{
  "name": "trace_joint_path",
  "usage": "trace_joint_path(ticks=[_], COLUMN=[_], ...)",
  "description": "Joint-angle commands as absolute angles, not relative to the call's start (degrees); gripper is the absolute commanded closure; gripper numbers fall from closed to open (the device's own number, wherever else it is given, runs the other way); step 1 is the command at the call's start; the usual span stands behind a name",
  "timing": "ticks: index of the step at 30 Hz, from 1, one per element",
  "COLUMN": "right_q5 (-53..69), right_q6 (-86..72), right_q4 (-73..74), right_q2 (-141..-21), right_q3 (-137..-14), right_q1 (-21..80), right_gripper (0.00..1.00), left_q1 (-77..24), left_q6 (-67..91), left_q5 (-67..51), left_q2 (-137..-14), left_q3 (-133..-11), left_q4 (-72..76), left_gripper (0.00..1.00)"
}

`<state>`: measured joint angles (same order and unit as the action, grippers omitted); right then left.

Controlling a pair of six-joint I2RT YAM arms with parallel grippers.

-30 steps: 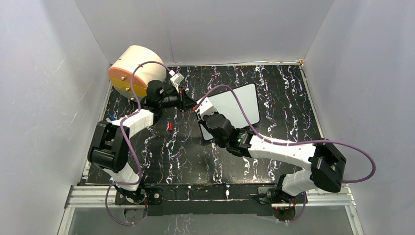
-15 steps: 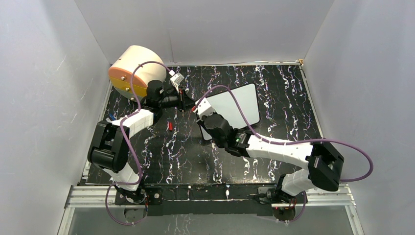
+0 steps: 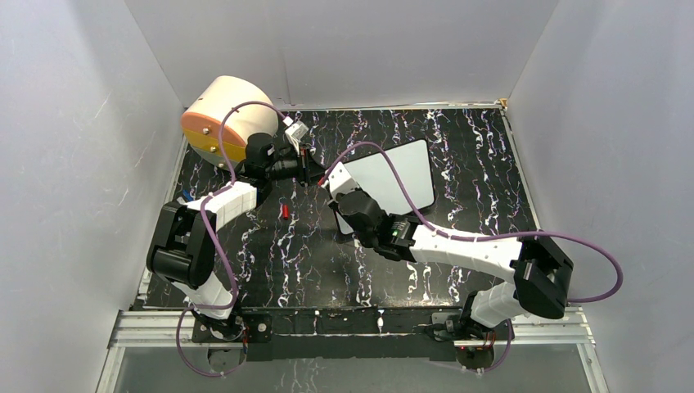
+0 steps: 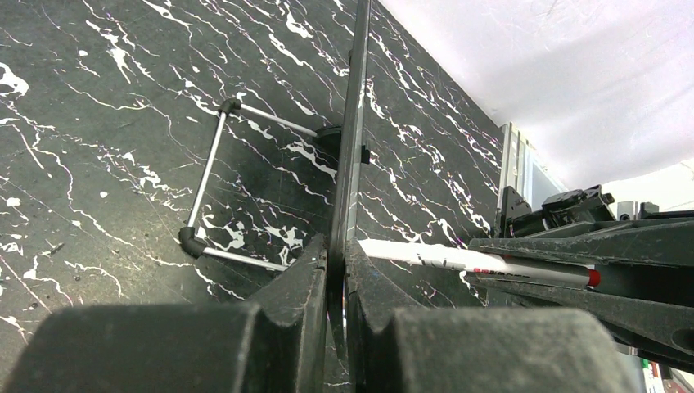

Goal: Write a sentence on the whiteboard

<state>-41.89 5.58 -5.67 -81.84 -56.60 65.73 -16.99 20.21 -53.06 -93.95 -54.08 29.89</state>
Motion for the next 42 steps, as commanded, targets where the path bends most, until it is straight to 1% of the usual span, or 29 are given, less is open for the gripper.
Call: trace_joint_path(ticks=[1,30,42], right_q5=[-44.1,-45.0,-45.7], right_q6=[4.0,2.0,3.6], right_q4=[-4.0,-1.3,-3.5], right_q2=[-82.0,-80.5,-81.0], right_q3=[-59.4,-57.7,-57.9], right_q1=[65.8,65.8,65.9], right_gripper=[1.0,1.0,1.0], left_q1=[-17.2,-17.2,-17.2], left_q6=[18.3,17.2,16.9], left_q5=[-51.9,-51.5,-51.9], left_q2=[-92.3,-92.0,-92.1], left_q3=[-55.4,-55.9,-56.0], left_q4=[27.3,25.4,24.8], left_gripper=[1.0,1.0,1.0])
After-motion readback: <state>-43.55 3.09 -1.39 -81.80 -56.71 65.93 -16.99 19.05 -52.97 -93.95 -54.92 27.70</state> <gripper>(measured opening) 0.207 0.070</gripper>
